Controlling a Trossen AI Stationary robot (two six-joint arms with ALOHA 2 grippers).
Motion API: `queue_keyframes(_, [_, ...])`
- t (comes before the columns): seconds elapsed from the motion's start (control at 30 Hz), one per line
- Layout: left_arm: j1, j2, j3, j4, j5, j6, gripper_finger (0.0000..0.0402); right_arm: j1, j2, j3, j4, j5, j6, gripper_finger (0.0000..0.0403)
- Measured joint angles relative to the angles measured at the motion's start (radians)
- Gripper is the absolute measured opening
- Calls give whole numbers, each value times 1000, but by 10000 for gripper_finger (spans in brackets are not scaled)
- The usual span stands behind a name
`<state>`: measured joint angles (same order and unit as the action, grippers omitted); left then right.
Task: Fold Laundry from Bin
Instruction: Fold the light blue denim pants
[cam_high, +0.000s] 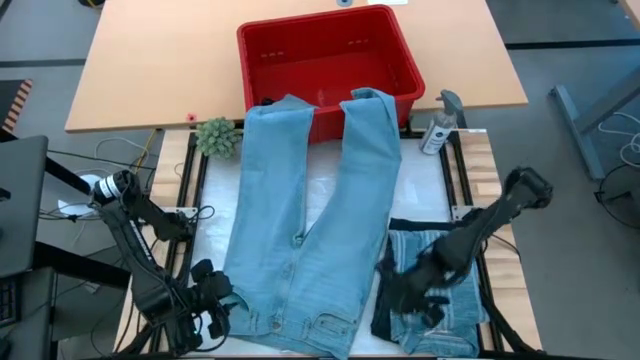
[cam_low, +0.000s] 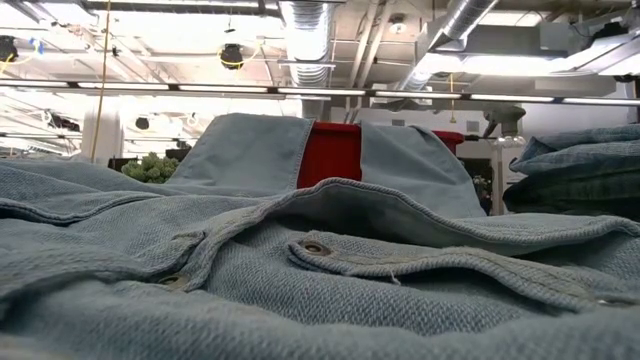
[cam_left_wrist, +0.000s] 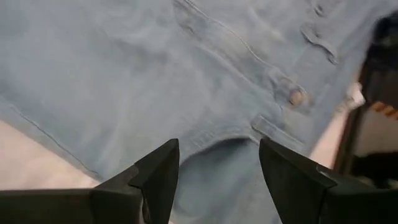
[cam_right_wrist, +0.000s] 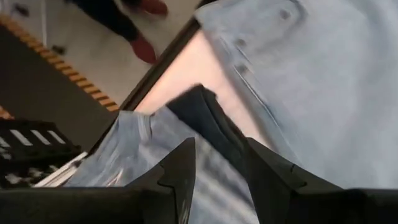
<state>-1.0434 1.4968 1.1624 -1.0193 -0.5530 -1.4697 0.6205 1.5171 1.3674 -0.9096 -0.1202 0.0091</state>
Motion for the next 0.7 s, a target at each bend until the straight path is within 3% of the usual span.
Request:
queue_keyframes(0.2, [1, 1, -51, -11, -35, -86, 210, 69, 167, 0, 199, 41, -87, 173])
queue_keyframes(0.37, [-5, 2, -88, 3, -24, -115, 210, 80, 291, 37, 356, 83, -118, 217])
queue_keyframes(0.53, [-10, 4, -110, 38, 13, -97, 210, 74, 426, 154, 303, 126, -216, 258])
queue_keyframes(0.7, [-24, 10, -118, 53, 15, -91, 210, 64, 548, 262, 210, 125, -228, 265])
